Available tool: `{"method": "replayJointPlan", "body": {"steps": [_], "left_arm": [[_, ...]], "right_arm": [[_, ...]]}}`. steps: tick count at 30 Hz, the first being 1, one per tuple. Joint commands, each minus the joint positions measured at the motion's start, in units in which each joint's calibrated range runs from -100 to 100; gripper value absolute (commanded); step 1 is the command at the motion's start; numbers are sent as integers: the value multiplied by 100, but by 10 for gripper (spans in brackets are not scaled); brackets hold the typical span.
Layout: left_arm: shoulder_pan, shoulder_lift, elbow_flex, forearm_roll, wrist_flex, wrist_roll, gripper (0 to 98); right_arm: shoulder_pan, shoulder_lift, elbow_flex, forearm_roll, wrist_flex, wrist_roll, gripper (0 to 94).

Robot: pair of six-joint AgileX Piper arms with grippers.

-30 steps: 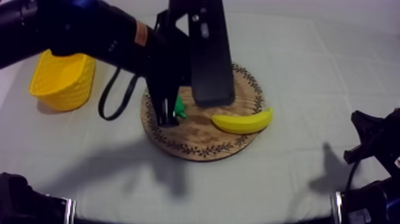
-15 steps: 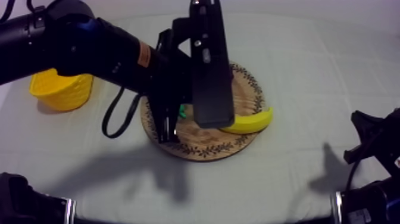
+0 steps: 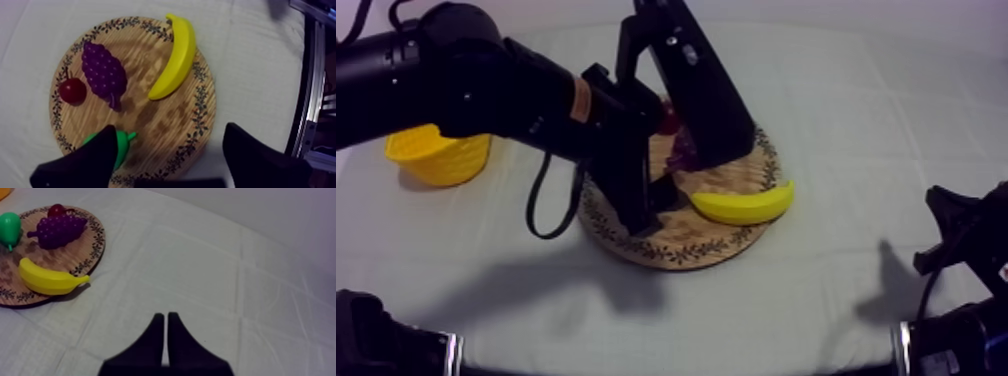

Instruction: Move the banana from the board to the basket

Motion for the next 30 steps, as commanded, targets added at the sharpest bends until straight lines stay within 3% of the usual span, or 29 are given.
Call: {"method": "replayJointPlan", "body": {"steps": [1, 14, 30], "left_arm": [[6, 29, 13, 2, -37, -14, 756], [38, 746, -303, 155, -14, -17, 711], [129, 2750, -2228, 210, 1198, 46, 704]], "right_arm": [[1, -4, -3, -2, 3, -2, 5], [1, -4, -3, -2, 3, -2, 5], [1, -4, -3, -2, 3, -2, 5]]}}
